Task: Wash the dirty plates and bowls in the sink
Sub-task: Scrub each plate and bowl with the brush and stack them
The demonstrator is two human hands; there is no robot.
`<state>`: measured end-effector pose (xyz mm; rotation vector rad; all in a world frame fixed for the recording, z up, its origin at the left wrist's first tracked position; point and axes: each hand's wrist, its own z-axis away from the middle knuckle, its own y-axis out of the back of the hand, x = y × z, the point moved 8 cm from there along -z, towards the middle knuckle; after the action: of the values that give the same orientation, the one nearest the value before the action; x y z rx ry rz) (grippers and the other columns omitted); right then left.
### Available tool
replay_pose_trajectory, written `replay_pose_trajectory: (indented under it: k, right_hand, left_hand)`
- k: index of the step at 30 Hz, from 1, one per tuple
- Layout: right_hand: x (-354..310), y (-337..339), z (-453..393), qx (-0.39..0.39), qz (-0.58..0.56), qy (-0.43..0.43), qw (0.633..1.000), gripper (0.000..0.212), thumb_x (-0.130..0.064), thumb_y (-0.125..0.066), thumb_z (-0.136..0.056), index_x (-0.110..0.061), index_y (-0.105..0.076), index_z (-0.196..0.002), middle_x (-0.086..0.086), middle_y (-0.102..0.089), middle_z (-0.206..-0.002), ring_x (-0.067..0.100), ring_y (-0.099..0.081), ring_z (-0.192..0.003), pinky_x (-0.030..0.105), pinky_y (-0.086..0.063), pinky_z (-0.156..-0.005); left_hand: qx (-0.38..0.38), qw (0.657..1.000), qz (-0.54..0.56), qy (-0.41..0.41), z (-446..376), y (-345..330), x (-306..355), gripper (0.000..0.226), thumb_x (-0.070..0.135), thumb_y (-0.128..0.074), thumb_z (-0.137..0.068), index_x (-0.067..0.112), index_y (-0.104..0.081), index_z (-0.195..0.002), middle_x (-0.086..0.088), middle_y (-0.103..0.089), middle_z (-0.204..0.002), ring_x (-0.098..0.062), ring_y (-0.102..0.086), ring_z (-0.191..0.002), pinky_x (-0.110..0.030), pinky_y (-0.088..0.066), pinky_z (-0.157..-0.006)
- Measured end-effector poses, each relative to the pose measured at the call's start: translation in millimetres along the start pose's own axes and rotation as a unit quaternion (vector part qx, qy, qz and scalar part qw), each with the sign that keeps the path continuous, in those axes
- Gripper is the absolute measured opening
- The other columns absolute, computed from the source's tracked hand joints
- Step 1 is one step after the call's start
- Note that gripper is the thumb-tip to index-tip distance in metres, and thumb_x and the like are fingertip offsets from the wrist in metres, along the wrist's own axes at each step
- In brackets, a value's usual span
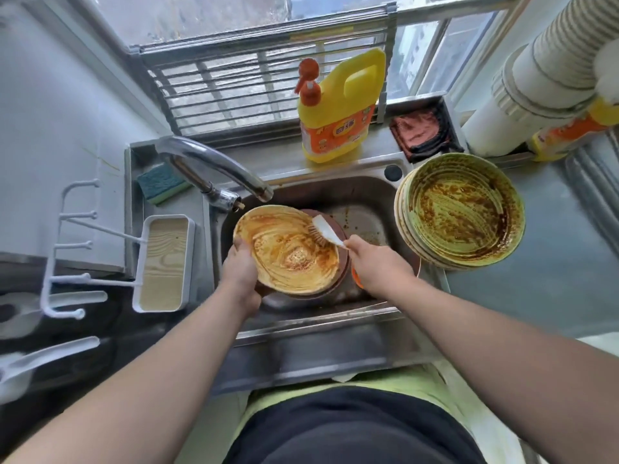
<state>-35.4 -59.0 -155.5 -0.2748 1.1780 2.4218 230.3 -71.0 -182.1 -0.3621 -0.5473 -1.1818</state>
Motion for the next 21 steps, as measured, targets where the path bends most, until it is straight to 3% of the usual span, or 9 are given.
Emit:
replay_pose_trajectory:
  k: [4, 10, 13, 15, 18, 21]
  right_hand:
    - [17, 23, 28, 0.065, -0.121, 0.007, 0.990, 0.017, -0.052, -0.050, -0.105, -0.039, -0.050, -0.116, -0.001, -0.069, -0.094, 0.030, -0.065, -0.087, 0.045, -0.054, -0.079]
    - [38, 101, 50, 0.238, -0.227, 0.005, 0.944, 0.021, -0.041, -0.061, -0.104, -0.023, -0.050, -0.104, -0.007, -0.060, -0.081, 0.011, -0.057, -0.070, 0.029, -0.036, -0.056]
    - [76, 133, 58, 0.286, -0.231, -0.025, 0.930, 0.018, -0.035, -0.061, -0.104, -0.022, -0.049, -0.104, -0.007, -0.061, -0.081, 0.008, -0.056, -0.070, 0.027, -0.035, -0.055]
    - [110, 146, 60, 0.308, -0.223, -0.054, 0.923, 0.017, -0.036, -0.060, -0.105, -0.023, -0.050, -0.103, -0.008, -0.061, -0.081, 0.012, -0.056, -0.071, 0.031, -0.036, -0.057]
    - [159, 157, 60, 0.310, -0.199, -0.100, 0.924, 0.016, -0.036, -0.059, -0.105, -0.023, -0.050, -0.105, -0.003, -0.063, -0.084, 0.027, -0.056, -0.076, 0.038, -0.039, -0.067]
    - [202, 159, 56, 0.293, -0.187, -0.143, 0.927, 0.015, -0.037, -0.057, -0.106, -0.023, -0.050, -0.107, 0.005, -0.065, -0.094, 0.033, -0.056, -0.084, 0.040, -0.040, -0.072]
  left_hand:
    - [-0.029, 0.999, -0.017, -0.007, 6, -6, 0, 0.038, 0.059, -0.029, -0.109, 0.036, -0.057, -0.120, -0.007, -0.075, -0.122, -0.030, -0.074, -0.109, -0.055, -0.062, -0.088]
    - [-0.110, 0.992, -0.050, -0.036, 30, -77, 10, 0.040, 0.062, -0.033, -0.106, 0.036, -0.061, -0.115, -0.001, -0.078, -0.117, -0.029, -0.074, -0.109, -0.057, -0.060, -0.091]
    - [-0.148, 0.983, -0.084, -0.062, 44, -129, 21, 0.043, 0.065, -0.038, -0.105, 0.032, -0.061, -0.118, 0.001, -0.080, -0.109, -0.027, -0.078, -0.098, -0.055, -0.064, -0.082]
    - [-0.171, 0.973, -0.127, -0.084, 52, -165, 23, 0.048, 0.066, -0.038, -0.105, 0.026, -0.057, -0.126, -0.004, -0.077, -0.114, -0.030, -0.076, -0.101, -0.056, -0.064, -0.084]
    - [-0.166, 0.939, -0.259, -0.158, 57, -209, 21, 0.035, 0.057, -0.039, -0.108, 0.028, -0.047, -0.126, -0.002, -0.067, -0.120, -0.026, -0.066, -0.111, -0.054, -0.056, -0.099]
    - [-0.171, 0.874, -0.404, -0.210, 64, -246, 14, 0.031, 0.041, -0.044, -0.109, 0.026, -0.045, -0.137, -0.005, -0.064, -0.125, -0.029, -0.061, -0.115, -0.052, -0.050, -0.105]
